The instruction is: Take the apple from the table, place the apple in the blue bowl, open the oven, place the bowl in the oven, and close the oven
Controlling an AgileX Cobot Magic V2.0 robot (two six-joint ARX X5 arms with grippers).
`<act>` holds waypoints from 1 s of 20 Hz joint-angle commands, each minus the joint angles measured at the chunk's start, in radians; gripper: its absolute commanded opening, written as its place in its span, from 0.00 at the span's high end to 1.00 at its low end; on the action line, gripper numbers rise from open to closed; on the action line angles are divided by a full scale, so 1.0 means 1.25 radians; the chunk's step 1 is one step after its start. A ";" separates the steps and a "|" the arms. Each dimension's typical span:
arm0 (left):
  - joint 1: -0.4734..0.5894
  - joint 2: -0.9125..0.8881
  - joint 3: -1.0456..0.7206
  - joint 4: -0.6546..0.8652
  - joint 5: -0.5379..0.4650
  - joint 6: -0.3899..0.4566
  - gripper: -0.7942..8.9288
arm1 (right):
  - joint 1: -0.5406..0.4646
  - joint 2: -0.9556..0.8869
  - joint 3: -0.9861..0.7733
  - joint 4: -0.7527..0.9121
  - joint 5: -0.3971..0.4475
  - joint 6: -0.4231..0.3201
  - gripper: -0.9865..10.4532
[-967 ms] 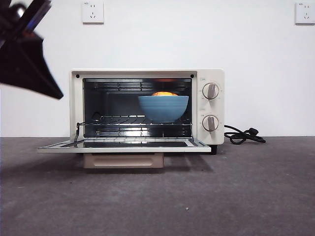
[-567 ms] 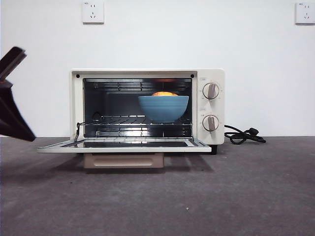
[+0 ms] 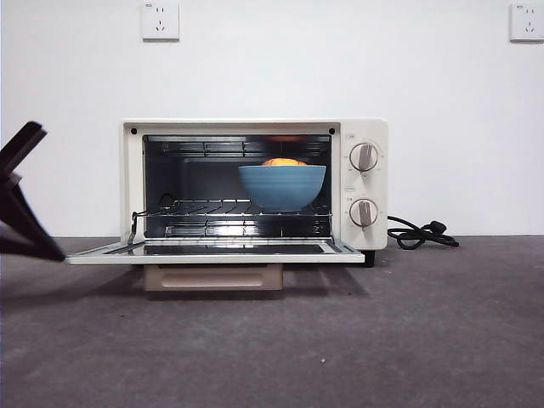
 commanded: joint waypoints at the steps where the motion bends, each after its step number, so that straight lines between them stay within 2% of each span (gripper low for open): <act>1: 0.002 0.005 -0.005 0.011 0.005 -0.037 0.93 | 0.000 -0.002 -0.006 0.002 -0.003 0.007 0.92; 8: 0.002 0.021 -0.004 0.000 -0.014 -0.030 0.93 | 0.000 -0.002 -0.006 0.002 -0.003 0.007 0.92; 15: 0.004 0.113 0.034 0.041 0.017 -0.048 0.93 | 0.000 -0.002 -0.006 0.002 -0.003 0.020 0.92; 19: 0.004 0.115 0.067 0.055 0.021 -0.067 0.93 | 0.000 -0.002 -0.006 0.000 -0.003 0.027 0.92; 20: 0.004 0.115 0.078 0.054 0.043 -0.067 0.93 | 0.000 -0.002 -0.006 0.000 -0.003 0.028 0.92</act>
